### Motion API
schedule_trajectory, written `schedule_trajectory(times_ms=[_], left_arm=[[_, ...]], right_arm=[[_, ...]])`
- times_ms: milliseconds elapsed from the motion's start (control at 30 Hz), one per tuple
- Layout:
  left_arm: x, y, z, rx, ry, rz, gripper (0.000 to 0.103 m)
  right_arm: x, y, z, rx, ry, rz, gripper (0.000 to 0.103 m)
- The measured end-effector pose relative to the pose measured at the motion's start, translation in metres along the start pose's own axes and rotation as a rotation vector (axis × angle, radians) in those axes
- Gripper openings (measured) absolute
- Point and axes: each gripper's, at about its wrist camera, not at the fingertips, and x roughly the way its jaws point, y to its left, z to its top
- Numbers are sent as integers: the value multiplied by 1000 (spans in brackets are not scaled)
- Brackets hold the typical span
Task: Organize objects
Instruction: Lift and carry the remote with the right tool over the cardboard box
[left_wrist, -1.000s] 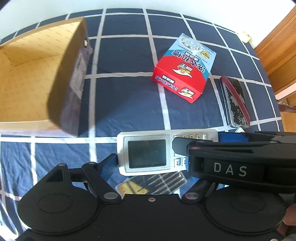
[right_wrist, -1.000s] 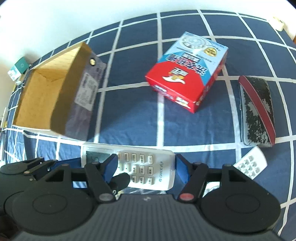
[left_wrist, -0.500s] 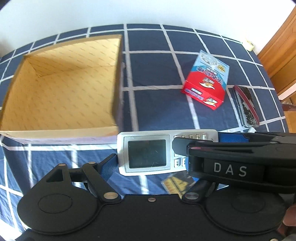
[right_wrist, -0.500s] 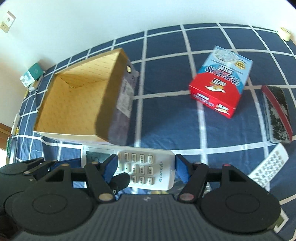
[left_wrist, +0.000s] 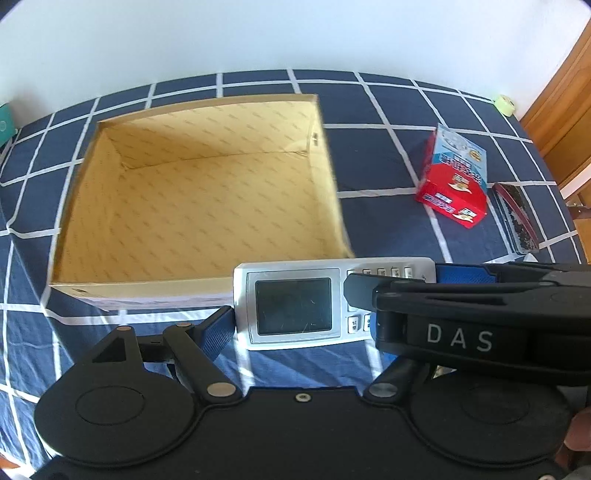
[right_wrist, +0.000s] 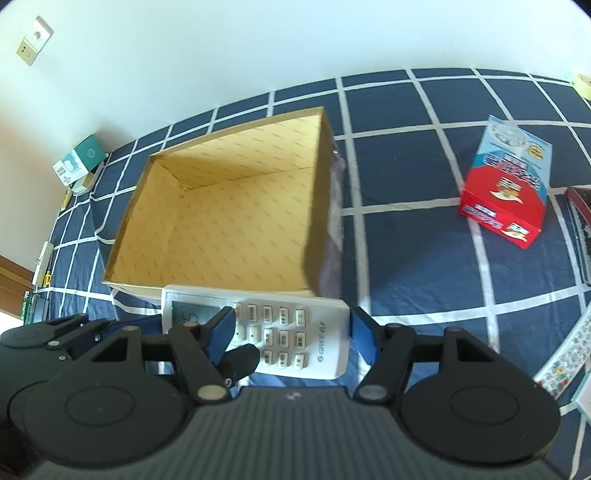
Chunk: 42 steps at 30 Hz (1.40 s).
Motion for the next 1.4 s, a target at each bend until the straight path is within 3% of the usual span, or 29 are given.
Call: schedule_trajectory(times_ms=[333,667,1400], left_arm=[[-10,52,3,-13,-26,1,78],[1,90,28,-38,-31,8,78],[115,144,109,-71,99,-17,78]], right_arm=[[16,56,7,-21,-21,2,67],[41,88,37,-52,-19,12,67],[166,77,127,-20,112,-3,67]])
